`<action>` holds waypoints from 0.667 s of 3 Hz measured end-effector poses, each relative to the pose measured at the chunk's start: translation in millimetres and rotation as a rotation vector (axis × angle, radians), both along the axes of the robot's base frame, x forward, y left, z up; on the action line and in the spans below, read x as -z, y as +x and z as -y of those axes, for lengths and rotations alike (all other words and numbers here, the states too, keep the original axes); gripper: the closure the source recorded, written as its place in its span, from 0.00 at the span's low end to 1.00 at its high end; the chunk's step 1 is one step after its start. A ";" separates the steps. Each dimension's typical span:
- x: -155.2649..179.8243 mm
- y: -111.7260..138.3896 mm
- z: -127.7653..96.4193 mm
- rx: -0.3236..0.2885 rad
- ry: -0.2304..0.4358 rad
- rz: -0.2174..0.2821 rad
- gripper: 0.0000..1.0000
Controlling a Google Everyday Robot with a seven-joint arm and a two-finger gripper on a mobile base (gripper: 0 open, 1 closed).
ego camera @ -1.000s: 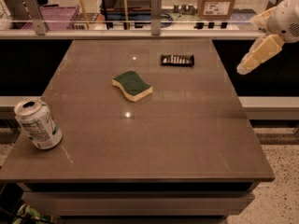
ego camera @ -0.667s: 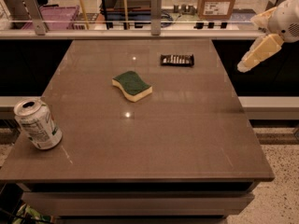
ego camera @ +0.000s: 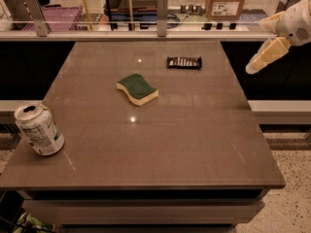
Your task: Move rxbar chocolate near 7up can
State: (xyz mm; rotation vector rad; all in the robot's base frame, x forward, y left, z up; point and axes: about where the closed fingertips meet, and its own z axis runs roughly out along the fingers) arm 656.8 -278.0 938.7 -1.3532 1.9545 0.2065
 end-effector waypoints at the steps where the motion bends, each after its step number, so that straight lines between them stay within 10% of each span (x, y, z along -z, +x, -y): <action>1: 13.4 16.7 -0.8 -0.003 0.014 -0.008 0.00; 2: 22.3 31.7 -3.2 -0.009 0.031 -0.008 0.00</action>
Offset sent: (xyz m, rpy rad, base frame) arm 0.0517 -0.0033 -0.0231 0.0478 0.0001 0.0086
